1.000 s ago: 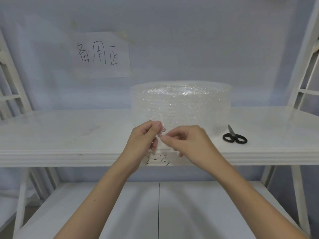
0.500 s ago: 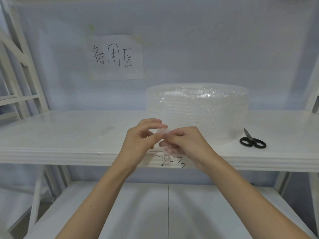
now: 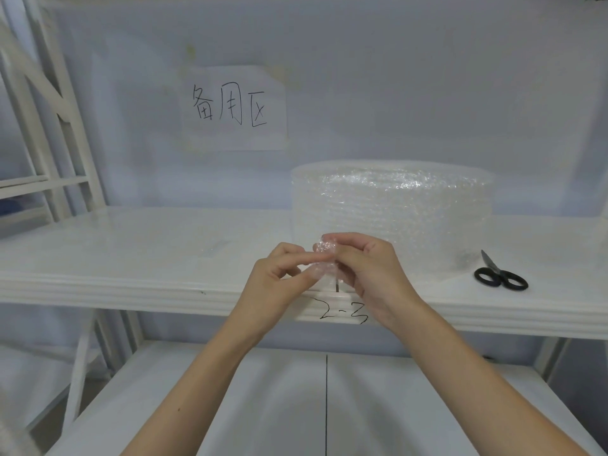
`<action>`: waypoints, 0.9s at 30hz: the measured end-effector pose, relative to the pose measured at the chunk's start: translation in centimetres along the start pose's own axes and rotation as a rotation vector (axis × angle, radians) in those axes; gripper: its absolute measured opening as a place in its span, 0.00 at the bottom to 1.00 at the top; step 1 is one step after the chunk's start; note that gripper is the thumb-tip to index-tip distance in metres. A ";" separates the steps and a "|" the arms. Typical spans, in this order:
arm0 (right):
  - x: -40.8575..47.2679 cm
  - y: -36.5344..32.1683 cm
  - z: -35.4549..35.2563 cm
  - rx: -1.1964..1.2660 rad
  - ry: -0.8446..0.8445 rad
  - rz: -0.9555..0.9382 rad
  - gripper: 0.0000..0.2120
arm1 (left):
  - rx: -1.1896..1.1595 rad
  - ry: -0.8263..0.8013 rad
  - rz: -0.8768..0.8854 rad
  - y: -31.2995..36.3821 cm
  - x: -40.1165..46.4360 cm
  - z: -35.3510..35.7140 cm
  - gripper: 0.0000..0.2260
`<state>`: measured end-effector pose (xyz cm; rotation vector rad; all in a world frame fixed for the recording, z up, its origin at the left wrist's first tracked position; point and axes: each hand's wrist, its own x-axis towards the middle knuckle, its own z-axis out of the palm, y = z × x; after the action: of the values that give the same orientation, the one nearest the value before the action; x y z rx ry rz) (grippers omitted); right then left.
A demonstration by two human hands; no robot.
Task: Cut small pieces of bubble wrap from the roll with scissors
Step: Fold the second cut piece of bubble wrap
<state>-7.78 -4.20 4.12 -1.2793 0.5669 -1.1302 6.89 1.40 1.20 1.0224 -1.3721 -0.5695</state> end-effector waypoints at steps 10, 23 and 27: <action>0.0 0.8 0.0 -0.235 0.006 -0.044 0.04 | -0.016 0.173 0.026 0.7 0.7 0.1 0.09; 0.0 0.2 -0.6 -0.132 0.033 -0.034 0.03 | 0.060 0.135 0.036 0.4 0.0 0.9 0.22; -0.1 0.1 -0.8 -0.097 0.047 -0.028 0.04 | -0.024 0.142 0.002 1.0 -0.1 1.1 0.17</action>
<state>-8.43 -4.45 3.78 -1.3502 0.6474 -1.1708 5.61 1.71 1.83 1.0224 -1.2382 -0.5015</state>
